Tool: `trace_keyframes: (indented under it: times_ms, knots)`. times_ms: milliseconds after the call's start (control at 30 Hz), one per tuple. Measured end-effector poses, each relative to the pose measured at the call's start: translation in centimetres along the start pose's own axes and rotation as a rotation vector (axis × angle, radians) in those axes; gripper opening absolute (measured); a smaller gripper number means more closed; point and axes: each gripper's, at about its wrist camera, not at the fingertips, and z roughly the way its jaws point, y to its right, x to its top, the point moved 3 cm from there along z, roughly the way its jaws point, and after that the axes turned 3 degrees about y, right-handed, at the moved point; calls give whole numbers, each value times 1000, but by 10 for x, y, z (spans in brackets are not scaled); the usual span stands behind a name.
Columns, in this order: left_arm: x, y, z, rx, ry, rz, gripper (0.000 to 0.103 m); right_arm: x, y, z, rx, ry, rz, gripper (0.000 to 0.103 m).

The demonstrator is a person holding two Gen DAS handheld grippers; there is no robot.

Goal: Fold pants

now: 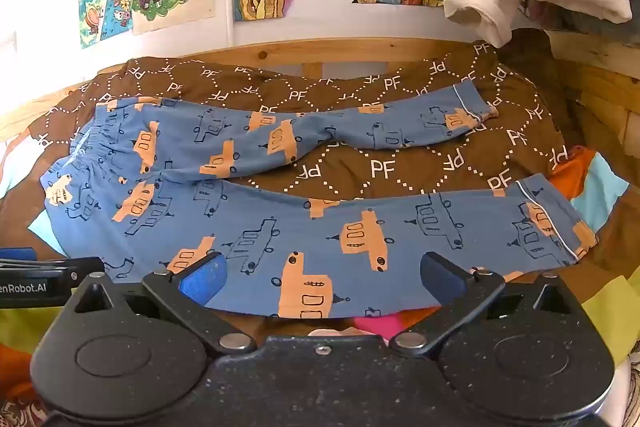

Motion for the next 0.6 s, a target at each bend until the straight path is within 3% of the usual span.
trace_keyframes:
  times_ms: [600]
  knots:
    - [1,0,-1,0,5,8,103,0,0,0,-2,3,2,102]
